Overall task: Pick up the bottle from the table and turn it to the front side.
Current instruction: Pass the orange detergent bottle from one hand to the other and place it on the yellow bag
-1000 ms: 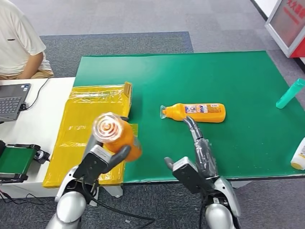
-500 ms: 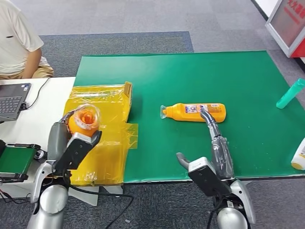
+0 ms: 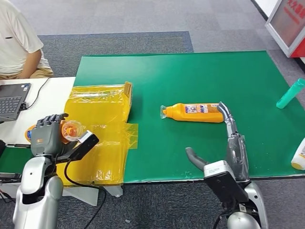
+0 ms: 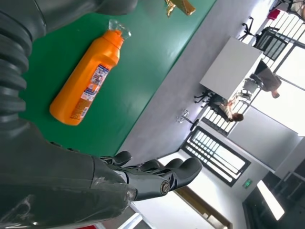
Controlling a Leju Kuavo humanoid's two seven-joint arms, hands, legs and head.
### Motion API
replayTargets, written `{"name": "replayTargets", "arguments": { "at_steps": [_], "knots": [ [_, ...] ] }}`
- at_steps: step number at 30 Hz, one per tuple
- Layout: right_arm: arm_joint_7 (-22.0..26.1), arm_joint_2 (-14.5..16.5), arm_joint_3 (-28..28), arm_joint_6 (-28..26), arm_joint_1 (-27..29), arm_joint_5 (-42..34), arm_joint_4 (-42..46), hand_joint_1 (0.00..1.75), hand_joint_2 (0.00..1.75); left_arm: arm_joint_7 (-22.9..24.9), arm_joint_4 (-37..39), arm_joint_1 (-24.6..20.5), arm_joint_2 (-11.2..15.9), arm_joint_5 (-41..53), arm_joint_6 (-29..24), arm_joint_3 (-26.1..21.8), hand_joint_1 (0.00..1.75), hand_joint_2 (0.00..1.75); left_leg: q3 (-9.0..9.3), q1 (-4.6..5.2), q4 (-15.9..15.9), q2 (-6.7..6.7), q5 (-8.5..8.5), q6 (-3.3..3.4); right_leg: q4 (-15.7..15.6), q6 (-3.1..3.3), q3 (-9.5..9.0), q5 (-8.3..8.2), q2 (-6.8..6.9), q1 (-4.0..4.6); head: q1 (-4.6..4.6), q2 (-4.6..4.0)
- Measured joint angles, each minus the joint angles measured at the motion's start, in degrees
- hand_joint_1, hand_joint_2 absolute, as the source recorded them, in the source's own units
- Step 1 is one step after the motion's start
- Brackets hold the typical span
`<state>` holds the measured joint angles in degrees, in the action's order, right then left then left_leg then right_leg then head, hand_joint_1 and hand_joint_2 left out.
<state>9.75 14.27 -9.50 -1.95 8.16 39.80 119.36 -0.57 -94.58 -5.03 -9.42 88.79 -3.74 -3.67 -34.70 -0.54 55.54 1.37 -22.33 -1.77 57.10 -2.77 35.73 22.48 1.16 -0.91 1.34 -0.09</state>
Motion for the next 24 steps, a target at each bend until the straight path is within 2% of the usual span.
{"name": "replayTargets", "arguments": {
  "at_steps": [6,9,17,24],
  "knots": [
    [0.5,0.0,0.6,-0.3,-0.1,-0.6,1.4,0.00,1.75,4.9,3.8,-2.1,4.9,0.1,-0.3,5.3,1.75,1.75,0.00,-0.01,0.0,0.00,0.01,-0.02,0.0,0.01,0.02,0.00,0.00,0.02,0.00,0.00],
    [0.7,0.0,0.8,-0.3,-0.1,-1.0,1.7,0.00,1.75,5.7,5.4,-3.0,6.2,0.1,-0.3,8.5,1.75,1.75,-0.01,-0.01,0.0,0.00,0.01,-0.01,0.0,0.00,0.01,0.00,0.00,0.01,0.01,0.00],
    [1.1,0.0,1.2,-0.3,-0.1,-1.5,1.7,0.00,1.75,6.6,7.3,-3.6,6.8,0.1,0.9,15.0,1.75,1.75,-0.02,0.01,0.0,0.00,-0.01,0.01,0.0,-0.01,0.01,0.00,0.00,-0.01,0.00,-0.01],
    [1.2,0.0,1.3,-0.4,-0.1,-1.7,1.7,0.00,1.75,6.4,8.1,-4.0,7.0,0.1,0.9,17.5,1.75,1.75,-0.02,0.00,0.0,0.01,0.00,0.00,0.0,0.00,0.02,0.00,-0.01,0.01,0.00,0.00]
  ]
}}
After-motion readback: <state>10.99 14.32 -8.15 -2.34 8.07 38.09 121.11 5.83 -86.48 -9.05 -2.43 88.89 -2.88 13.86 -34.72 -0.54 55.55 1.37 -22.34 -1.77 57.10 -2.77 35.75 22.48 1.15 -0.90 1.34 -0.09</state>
